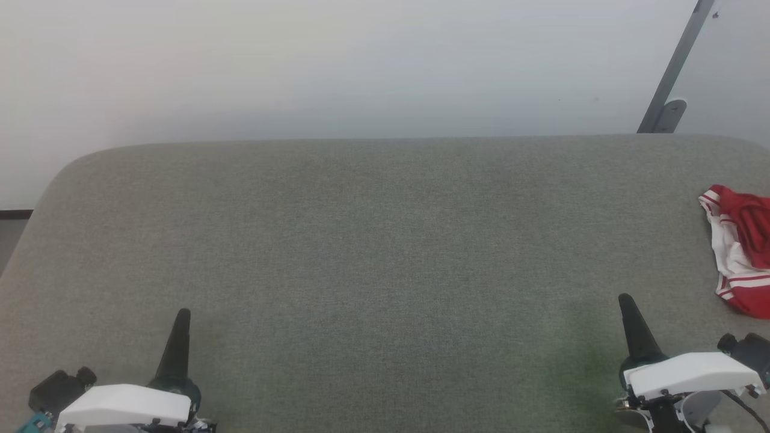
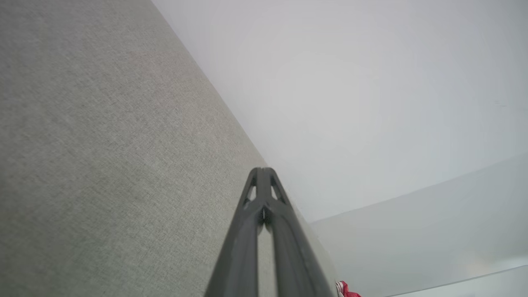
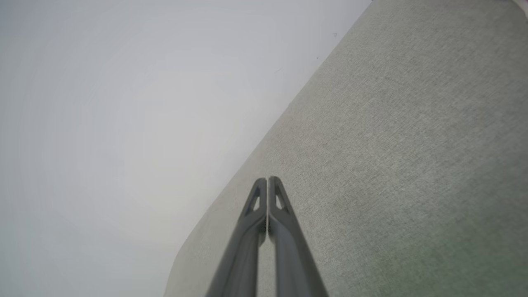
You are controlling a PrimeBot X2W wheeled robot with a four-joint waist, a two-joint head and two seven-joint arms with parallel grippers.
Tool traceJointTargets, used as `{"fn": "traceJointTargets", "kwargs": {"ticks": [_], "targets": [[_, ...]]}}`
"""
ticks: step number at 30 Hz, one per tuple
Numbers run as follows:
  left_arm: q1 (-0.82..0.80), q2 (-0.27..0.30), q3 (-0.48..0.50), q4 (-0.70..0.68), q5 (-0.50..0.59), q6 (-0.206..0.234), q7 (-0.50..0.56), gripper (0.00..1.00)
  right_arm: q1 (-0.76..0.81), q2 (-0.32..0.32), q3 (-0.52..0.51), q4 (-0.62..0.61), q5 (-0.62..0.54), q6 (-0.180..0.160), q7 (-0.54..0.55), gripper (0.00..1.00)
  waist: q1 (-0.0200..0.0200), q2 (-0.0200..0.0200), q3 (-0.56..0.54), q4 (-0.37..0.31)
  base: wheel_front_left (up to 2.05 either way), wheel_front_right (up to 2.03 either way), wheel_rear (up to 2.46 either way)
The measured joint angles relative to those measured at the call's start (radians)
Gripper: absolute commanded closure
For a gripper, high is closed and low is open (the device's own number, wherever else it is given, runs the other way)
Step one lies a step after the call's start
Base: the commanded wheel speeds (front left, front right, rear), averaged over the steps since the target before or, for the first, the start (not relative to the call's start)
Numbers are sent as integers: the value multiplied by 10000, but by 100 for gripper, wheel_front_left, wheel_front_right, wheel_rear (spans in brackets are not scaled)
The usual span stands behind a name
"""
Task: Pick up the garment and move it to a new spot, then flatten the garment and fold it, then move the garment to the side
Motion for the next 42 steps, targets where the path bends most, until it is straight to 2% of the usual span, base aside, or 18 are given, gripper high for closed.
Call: {"fn": "traceJointTargets", "kwargs": {"ticks": [42], "targets": [[-705, -564, 151, 309, -2894, -2, 999, 100, -204, 81, -167, -445, 3965, -6, 1007, 100, 0, 1, 32, -118, 0, 0, 0]]}}
